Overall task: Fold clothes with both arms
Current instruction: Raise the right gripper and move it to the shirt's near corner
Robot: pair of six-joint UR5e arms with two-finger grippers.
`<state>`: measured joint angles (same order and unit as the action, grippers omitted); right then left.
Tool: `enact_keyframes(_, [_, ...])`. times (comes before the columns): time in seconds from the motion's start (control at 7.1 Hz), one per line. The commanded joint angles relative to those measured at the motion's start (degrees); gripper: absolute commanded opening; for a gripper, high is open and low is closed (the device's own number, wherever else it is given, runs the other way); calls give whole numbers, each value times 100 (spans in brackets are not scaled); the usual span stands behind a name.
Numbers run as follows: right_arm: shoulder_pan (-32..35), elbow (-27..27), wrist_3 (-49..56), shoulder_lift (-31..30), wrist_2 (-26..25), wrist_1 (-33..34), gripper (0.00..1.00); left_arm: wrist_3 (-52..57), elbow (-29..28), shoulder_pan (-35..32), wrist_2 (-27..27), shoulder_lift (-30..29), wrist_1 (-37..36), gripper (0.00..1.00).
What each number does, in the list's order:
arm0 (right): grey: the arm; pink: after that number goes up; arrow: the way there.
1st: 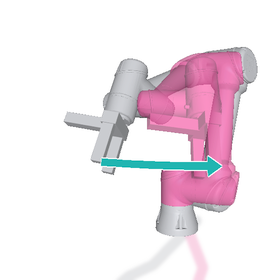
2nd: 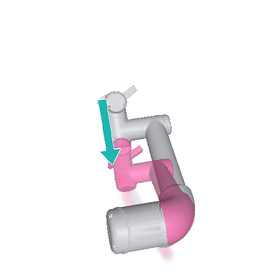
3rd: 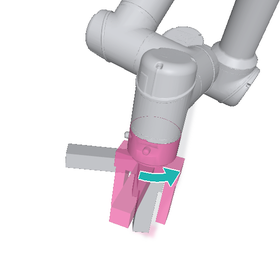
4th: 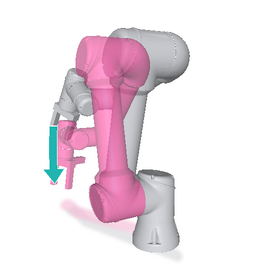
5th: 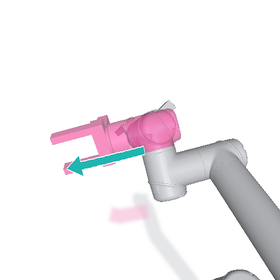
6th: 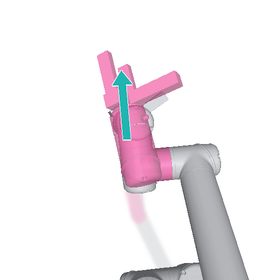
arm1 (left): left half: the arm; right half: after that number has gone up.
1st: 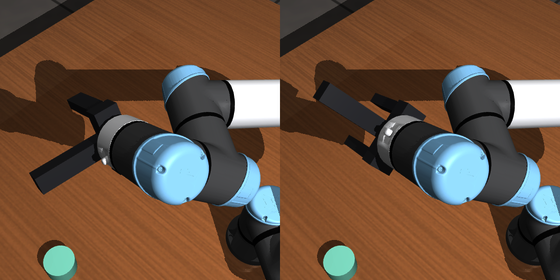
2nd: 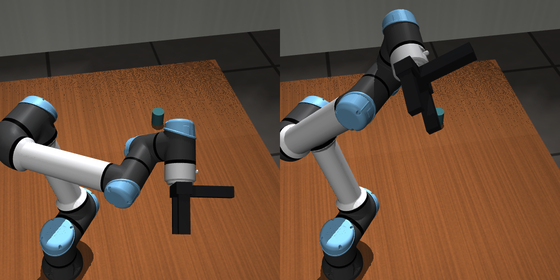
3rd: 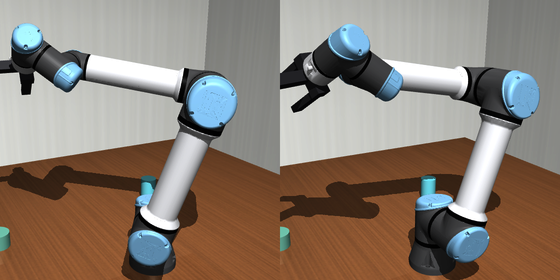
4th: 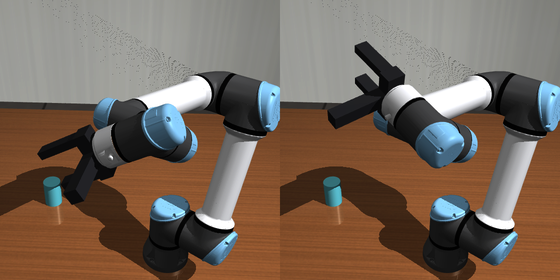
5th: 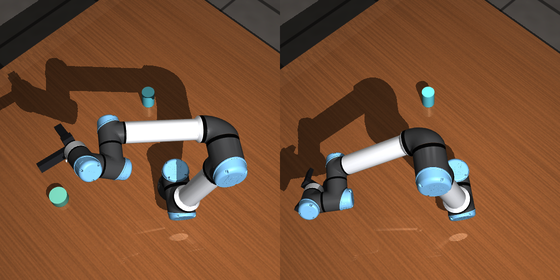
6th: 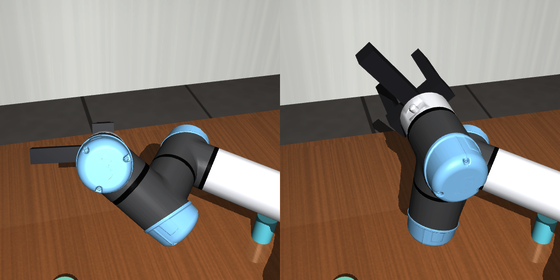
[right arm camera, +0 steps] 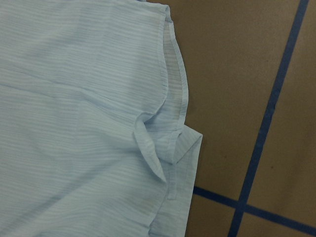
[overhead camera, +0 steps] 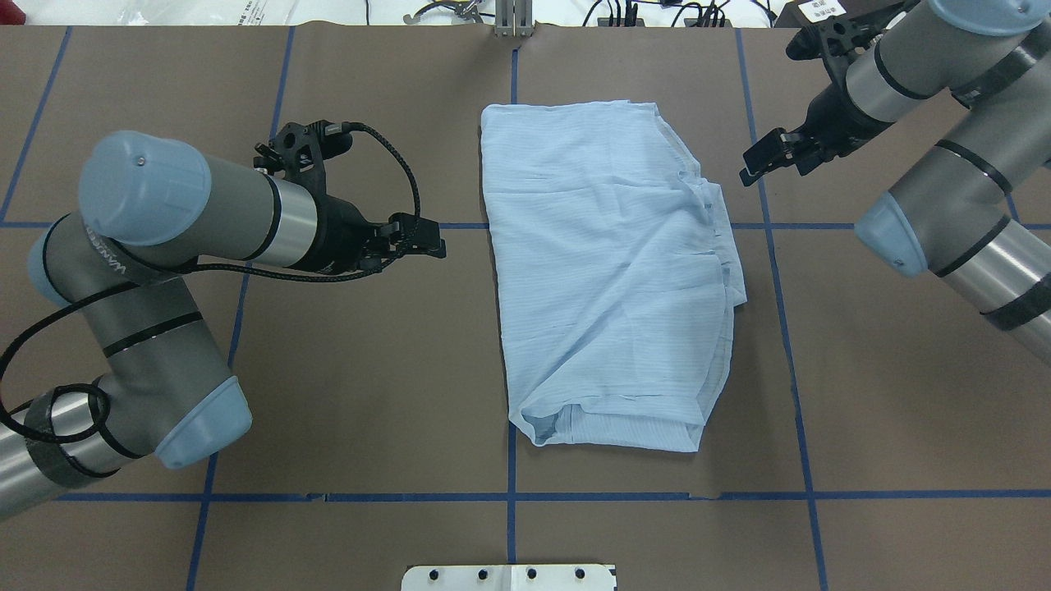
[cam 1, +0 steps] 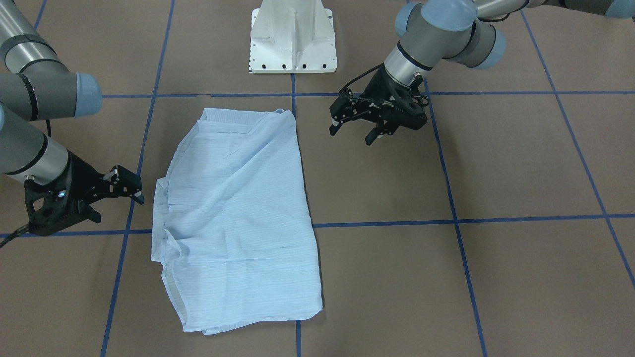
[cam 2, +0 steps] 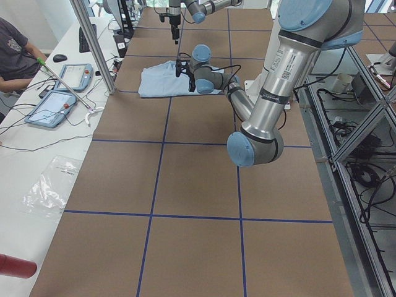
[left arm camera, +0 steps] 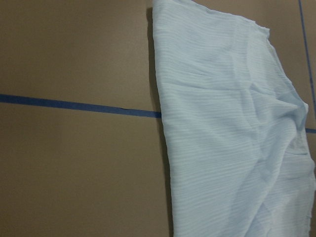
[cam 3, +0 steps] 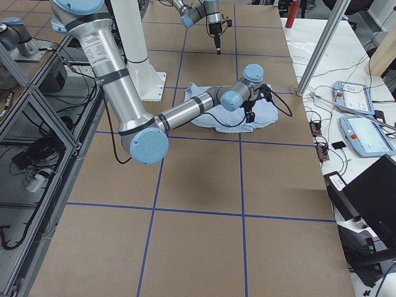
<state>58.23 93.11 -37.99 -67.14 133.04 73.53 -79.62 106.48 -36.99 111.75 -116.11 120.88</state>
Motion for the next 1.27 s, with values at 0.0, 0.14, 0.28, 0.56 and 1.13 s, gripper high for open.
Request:
enact_keyframes(0.0, [-144, 740, -2568, -473, 99, -67, 99, -89, 154, -19, -22, 54, -3, 100])
enact_keyframes(0.14, [-336, 1109, -3843, -737, 30, -85, 99, -97, 215, -10, -144, 45, -3, 100])
enact_keyframes(0.28, [-695, 1426, -4761, -913, -336, -93, 99, -88, 259, 7, -302, 28, 6, 100])
enact_keyframes(0.56, [-1879, 1955, -6013, -1195, -1486, -94, 99, -36, 425, 8, -330, 36, 6, 100])
enact_keyframes(1.13, [-3676, 2282, -6291, -1750, -3071, 3, 95, -36, 488, 8, -330, 36, -3, 100])
